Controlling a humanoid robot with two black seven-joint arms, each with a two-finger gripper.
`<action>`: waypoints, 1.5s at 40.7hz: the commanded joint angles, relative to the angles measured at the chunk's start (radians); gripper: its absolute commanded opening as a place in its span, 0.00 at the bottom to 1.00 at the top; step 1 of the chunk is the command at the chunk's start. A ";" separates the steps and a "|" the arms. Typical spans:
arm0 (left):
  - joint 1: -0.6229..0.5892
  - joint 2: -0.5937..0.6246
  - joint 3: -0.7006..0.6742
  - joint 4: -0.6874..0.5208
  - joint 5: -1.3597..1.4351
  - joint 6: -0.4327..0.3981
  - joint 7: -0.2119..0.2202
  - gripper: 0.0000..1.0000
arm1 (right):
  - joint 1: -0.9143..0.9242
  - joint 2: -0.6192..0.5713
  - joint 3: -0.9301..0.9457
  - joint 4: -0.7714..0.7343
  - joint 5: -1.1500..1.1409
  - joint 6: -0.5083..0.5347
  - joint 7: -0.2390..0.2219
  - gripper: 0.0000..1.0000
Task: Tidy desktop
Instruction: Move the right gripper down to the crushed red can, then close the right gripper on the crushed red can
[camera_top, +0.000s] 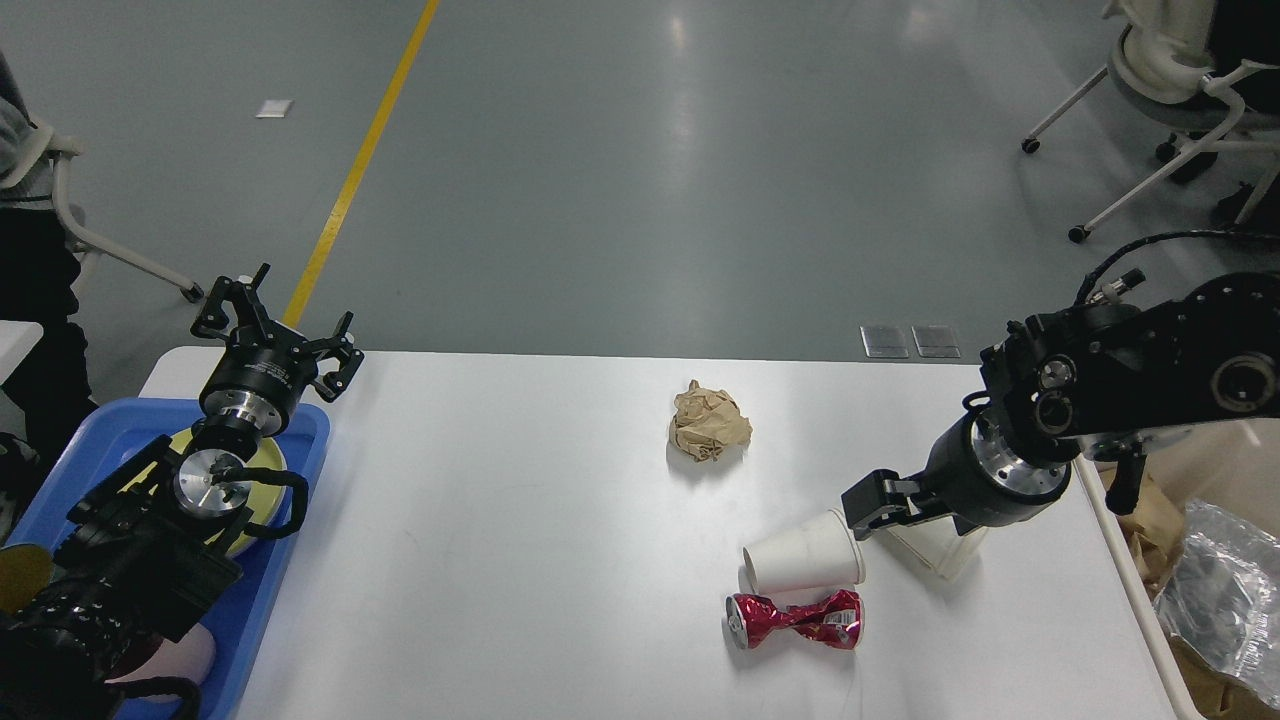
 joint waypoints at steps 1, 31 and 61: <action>0.000 0.000 0.000 0.000 0.000 0.000 0.000 0.98 | -0.026 0.001 -0.006 -0.006 0.001 0.001 -0.001 1.00; 0.000 0.000 0.000 0.000 0.000 0.000 0.000 0.98 | -0.384 -0.024 0.172 -0.253 0.384 -0.081 0.002 1.00; 0.000 0.000 0.000 0.000 0.000 0.000 0.000 0.98 | -0.537 0.125 0.193 -0.276 0.651 -0.326 -0.005 1.00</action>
